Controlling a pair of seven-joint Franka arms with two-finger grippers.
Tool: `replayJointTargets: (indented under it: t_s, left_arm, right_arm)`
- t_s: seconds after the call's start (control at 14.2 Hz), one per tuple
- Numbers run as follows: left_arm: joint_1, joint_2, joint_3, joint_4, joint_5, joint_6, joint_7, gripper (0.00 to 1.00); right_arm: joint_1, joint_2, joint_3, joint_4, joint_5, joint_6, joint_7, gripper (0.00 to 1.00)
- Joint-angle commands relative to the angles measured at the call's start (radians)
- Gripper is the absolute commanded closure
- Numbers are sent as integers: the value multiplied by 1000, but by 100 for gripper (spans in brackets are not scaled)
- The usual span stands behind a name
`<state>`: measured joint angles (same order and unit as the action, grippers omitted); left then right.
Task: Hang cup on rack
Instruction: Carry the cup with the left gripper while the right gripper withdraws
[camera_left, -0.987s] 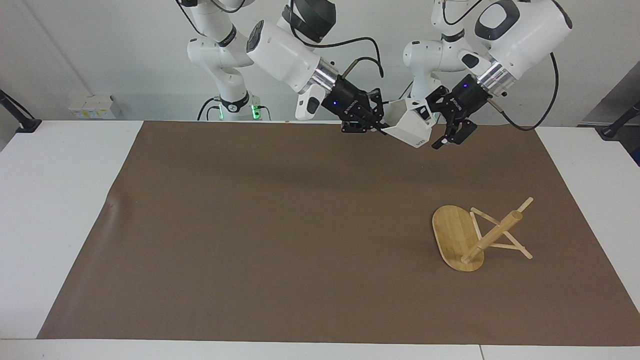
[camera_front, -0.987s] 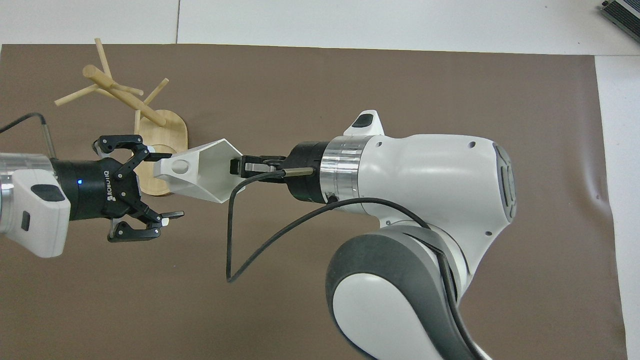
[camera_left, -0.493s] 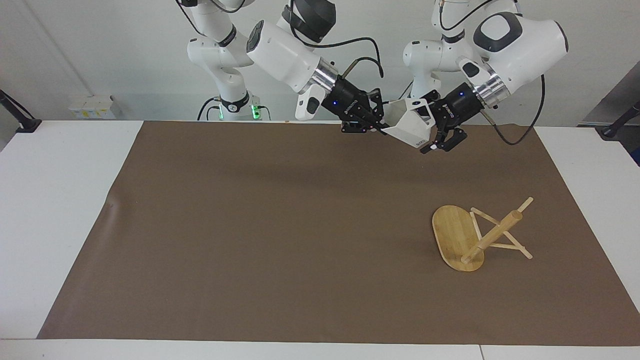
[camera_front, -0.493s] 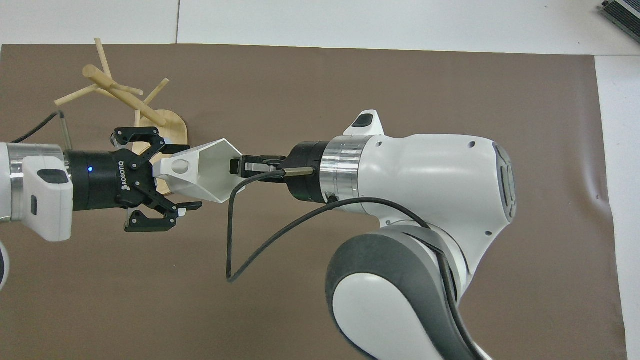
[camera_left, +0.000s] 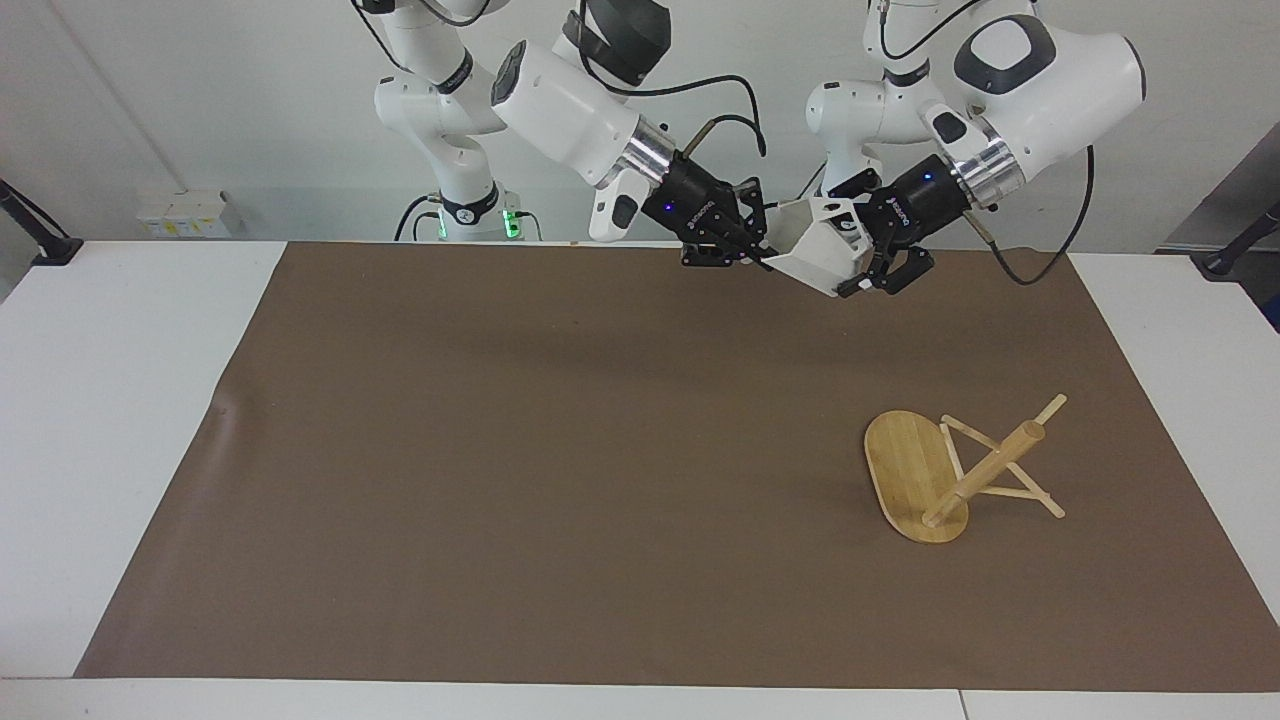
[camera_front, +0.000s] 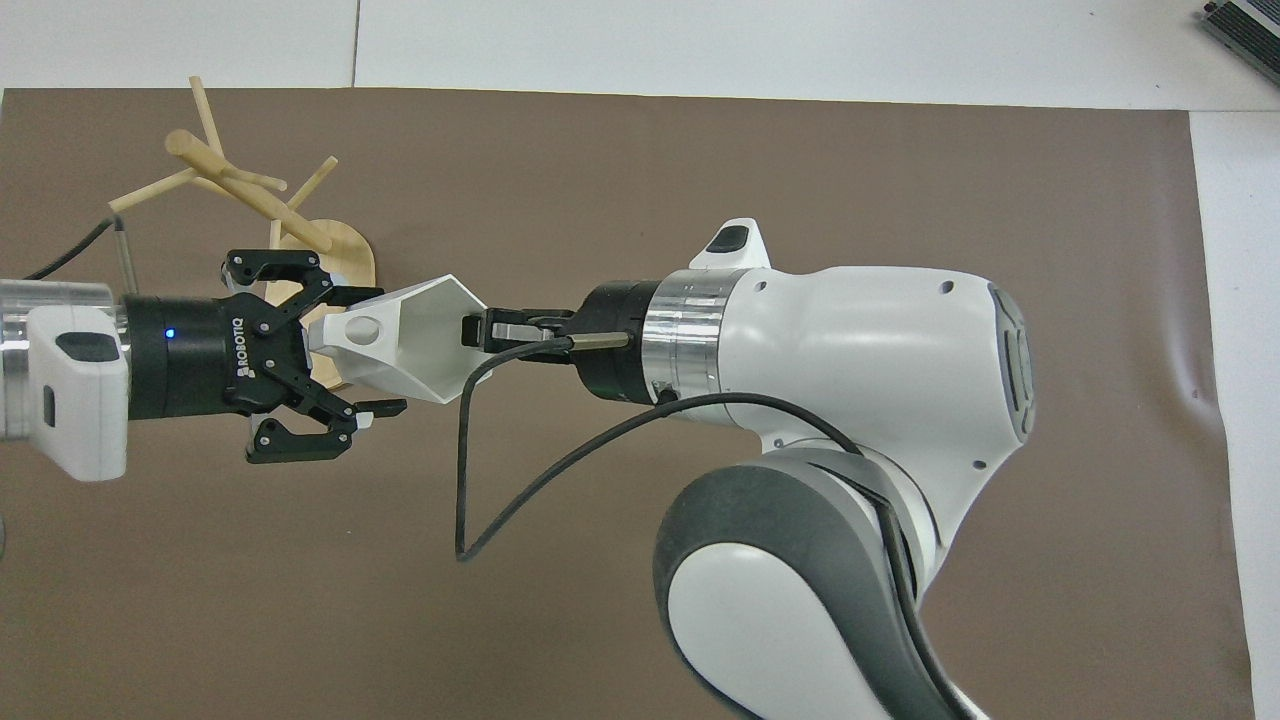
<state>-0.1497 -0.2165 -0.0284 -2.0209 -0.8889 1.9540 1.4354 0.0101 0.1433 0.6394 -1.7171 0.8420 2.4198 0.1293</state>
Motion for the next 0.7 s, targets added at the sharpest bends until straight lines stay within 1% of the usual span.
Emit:
replayJointTargets:
  t_s: [0.0,0.07,0.42,0.56,0.63]
  left_arm:
    - [2,14,2,18,-19,-24,5,97]
    - [2,14,2,18,-21,-27,-10,100]
    - [2,14,4,19,-19,-30,-58,100]
    - [4,14,5,18,-21,-30,-59,100]
    - [4,13,5,16,-21,-30,-59,100]
  right_arm:
    - [-4,9,11,10,12,13,12,100]
    - [-4,9,11,8,11,12,12,100]
    - [-4,7,11,8,8,13,9,100]
    - [-4,7,10,7,6,13,3,85]
    - [-4,7,11,8,6,13,7,61]
